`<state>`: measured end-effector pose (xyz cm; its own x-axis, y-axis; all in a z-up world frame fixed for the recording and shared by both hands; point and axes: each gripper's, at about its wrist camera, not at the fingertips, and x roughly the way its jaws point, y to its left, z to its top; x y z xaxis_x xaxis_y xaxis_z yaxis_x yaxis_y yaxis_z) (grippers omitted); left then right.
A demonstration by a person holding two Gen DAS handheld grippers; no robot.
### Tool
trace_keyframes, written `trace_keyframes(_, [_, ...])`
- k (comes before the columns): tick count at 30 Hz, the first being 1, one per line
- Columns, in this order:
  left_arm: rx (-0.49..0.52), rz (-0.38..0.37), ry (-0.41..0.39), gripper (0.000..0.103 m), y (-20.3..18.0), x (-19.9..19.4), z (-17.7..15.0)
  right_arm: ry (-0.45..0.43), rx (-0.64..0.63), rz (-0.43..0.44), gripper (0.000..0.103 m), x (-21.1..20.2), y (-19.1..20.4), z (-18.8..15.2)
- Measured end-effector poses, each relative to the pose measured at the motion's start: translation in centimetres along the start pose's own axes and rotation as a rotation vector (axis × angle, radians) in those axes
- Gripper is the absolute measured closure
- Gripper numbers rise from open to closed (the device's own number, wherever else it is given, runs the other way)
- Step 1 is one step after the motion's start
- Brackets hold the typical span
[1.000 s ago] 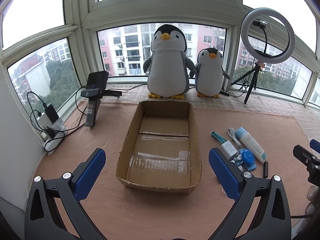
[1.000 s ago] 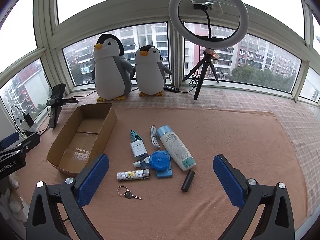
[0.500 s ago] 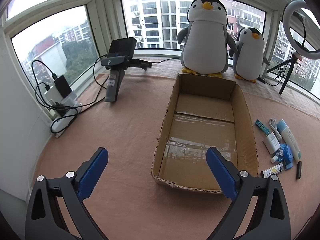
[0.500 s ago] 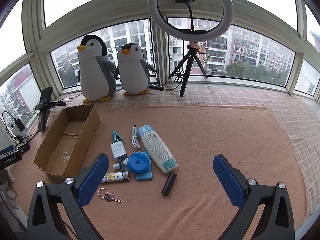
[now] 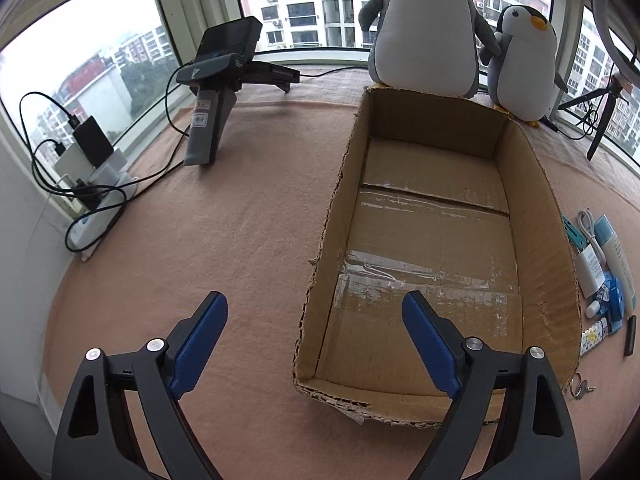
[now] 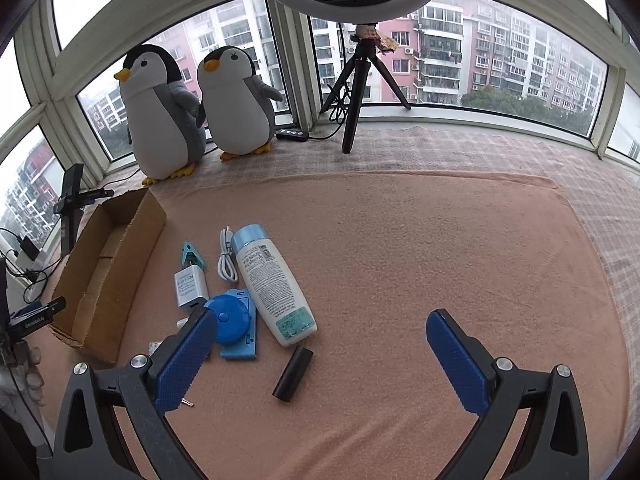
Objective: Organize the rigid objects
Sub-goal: 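Move the right gripper toward the white-and-blue lotion bottle, then close the right gripper around the lotion bottle and lift it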
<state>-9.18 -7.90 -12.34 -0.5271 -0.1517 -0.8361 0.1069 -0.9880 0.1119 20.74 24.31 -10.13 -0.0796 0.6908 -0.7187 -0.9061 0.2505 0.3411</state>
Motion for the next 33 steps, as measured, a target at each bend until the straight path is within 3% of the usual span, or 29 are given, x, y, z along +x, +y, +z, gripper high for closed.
trace_keyframes(10, [0.007,0.003,0.042,0.023,-0.4,2.1,-0.2,0.052,-0.11,0.033,0.001,4.9,2.7,2.3])
trace_keyframes(19, [0.002,-0.008,0.069,0.029,-0.8,3.2,-0.6,0.152,-0.238,0.016,0.021,10.3,5.3,2.8])
trace_keyframes(24, [0.0,-0.013,0.068,0.034,-0.8,3.2,-0.4,0.18,-0.254,0.016,0.024,11.9,5.5,3.1])
trace_keyframes(28, [0.006,-0.009,0.064,0.035,-0.9,3.2,-0.3,0.207,-0.251,0.027,0.032,12.8,5.4,3.4])
trace_keyframes(33, [0.005,-0.01,0.063,0.036,-0.9,3.2,-0.3,0.236,-0.276,0.04,0.032,13.7,5.9,3.5])
